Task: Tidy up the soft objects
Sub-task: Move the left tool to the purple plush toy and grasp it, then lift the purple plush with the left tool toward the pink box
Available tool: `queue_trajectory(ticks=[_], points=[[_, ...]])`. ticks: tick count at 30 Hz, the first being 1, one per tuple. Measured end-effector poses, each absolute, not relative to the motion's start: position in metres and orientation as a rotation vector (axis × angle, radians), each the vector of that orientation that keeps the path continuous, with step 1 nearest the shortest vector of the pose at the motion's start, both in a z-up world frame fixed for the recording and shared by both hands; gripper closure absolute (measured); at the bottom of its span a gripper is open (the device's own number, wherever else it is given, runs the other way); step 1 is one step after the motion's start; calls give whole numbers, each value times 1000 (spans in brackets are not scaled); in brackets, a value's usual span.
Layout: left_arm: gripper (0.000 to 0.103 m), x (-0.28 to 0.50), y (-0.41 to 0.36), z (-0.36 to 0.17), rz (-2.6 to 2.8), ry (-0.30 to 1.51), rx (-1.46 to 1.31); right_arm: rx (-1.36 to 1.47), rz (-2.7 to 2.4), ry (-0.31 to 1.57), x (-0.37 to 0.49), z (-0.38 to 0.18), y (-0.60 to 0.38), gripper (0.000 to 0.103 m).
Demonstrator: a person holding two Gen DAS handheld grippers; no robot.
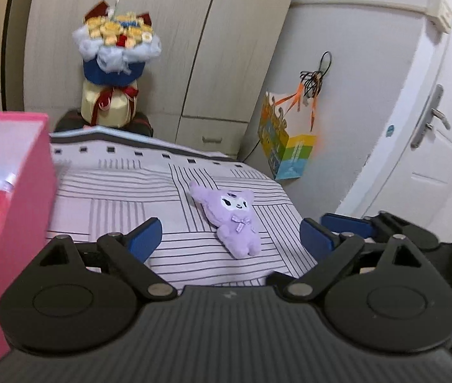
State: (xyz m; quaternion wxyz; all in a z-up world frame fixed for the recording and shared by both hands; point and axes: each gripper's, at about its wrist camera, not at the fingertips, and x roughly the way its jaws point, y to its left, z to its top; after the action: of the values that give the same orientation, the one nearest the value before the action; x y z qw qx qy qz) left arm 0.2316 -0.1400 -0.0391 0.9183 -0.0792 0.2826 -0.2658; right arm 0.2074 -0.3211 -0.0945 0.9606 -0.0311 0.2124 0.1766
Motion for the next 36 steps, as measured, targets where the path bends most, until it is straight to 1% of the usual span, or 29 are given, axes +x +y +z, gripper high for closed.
queue_trajectory(ticks=[10,12,14,17,18,19,21,22,23,24,25,26,27,30,36], points=[[11,300,-183,-74,-484,701,-196,57,318,588,298,-141,-339,1],[14,309,-189,-80,-484,725,-207,110,345,626,306,-152,-344,7],[18,316,-195,-86,-482,742,-217,171,367,659,310,-161,-349,7],[21,326,-205,-95,-486,776,-233,158,376,638,309,-162,-344,8],[22,331,-207,-99,-476,798,-242,154,378,638,309,-162,-343,10],[27,334,-209,-101,-457,814,-257,142,370,640,310,-163,-340,11],[31,335,-210,-106,-432,833,-286,122,357,642,311,-165,-338,13],[40,334,-211,-107,-429,835,-277,118,352,637,311,-164,-339,13],[45,334,-212,-107,-424,834,-260,113,345,633,309,-165,-339,17],[47,333,-213,-108,-419,832,-248,105,339,629,308,-165,-338,24],[53,332,-213,-109,-425,831,-242,92,332,624,306,-165,-336,29],[58,333,-214,-110,-433,838,-237,79,326,621,305,-165,-335,39],[60,334,-214,-112,-439,851,-237,65,332,616,304,-165,-335,43],[63,332,-215,-113,-433,843,-232,45,327,606,300,-165,-333,48],[64,317,-214,-107,-458,826,-218,64,319,606,288,-157,-333,51]])
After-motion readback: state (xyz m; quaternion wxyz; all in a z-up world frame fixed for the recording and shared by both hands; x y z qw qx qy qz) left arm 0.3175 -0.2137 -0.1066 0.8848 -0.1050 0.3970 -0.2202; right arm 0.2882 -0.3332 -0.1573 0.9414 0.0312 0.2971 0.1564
